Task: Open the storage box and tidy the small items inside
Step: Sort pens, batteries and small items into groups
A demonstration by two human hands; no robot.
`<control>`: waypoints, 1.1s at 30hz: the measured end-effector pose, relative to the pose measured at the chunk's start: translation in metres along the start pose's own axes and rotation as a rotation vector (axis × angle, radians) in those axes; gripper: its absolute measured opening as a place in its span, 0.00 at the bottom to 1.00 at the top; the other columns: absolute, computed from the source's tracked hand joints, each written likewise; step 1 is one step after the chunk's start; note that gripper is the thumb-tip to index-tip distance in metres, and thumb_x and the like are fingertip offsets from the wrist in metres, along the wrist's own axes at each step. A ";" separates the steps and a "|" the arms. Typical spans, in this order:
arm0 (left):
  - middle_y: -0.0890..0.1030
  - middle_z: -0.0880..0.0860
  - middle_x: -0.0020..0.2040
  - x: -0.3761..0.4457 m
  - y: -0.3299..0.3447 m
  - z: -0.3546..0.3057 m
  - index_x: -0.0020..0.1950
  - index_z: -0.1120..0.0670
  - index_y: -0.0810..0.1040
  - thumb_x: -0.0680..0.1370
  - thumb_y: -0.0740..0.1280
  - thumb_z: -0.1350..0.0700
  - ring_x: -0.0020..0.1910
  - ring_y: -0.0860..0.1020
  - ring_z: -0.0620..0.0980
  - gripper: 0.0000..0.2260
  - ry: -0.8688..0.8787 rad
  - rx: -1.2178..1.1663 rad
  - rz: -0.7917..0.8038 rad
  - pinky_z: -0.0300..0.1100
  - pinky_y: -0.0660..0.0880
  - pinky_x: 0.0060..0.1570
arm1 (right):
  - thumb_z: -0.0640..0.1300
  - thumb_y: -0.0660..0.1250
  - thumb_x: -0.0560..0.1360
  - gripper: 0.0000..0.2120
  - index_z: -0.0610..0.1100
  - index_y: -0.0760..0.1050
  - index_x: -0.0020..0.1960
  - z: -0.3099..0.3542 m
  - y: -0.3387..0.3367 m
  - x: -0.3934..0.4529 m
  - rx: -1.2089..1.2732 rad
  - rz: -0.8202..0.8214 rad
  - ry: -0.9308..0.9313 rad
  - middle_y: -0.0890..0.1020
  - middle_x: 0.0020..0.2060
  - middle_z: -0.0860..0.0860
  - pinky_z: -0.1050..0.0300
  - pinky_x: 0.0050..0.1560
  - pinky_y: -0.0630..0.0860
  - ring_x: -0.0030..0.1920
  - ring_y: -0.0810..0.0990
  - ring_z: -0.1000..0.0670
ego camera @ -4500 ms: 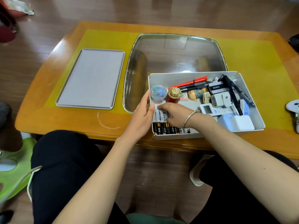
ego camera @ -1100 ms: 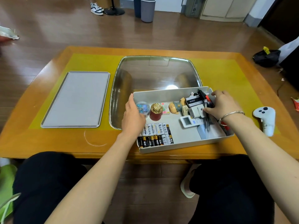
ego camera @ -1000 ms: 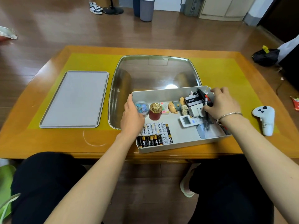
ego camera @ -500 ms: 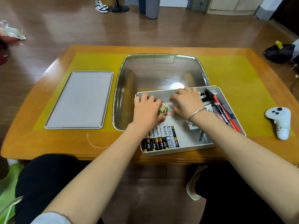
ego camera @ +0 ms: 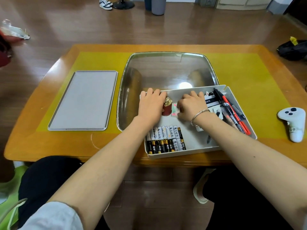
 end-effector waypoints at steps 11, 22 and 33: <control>0.76 0.50 0.60 -0.007 0.000 0.002 0.63 0.51 0.70 0.69 0.74 0.46 0.59 0.69 0.55 0.26 0.028 -0.064 -0.007 0.48 0.61 0.53 | 0.48 0.67 0.71 0.12 0.53 0.77 0.55 0.006 0.004 0.000 -0.024 0.001 -0.005 0.78 0.52 0.51 0.50 0.53 0.61 0.56 0.69 0.44; 0.67 0.54 0.62 -0.023 -0.009 0.029 0.59 0.52 0.73 0.67 0.74 0.47 0.60 0.65 0.56 0.24 -0.183 -0.016 0.046 0.51 0.64 0.57 | 0.53 0.68 0.71 0.29 0.53 0.64 0.70 0.029 -0.018 0.002 0.257 -0.043 -0.204 0.71 0.65 0.51 0.47 0.59 0.63 0.64 0.68 0.46; 0.58 0.58 0.74 -0.026 0.002 0.029 0.64 0.54 0.68 0.71 0.74 0.55 0.66 0.66 0.61 0.25 -0.297 -0.267 0.178 0.52 0.71 0.57 | 0.49 0.75 0.68 0.28 0.43 0.69 0.63 0.034 -0.018 0.007 0.363 -0.031 -0.048 0.71 0.57 0.44 0.47 0.57 0.70 0.55 0.75 0.38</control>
Point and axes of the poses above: each hand's wrist, its own x-axis towards the middle knuckle, its own y-axis out of the palm, z = x × y, the point moved 4 cm from there along x, towards the middle knuckle
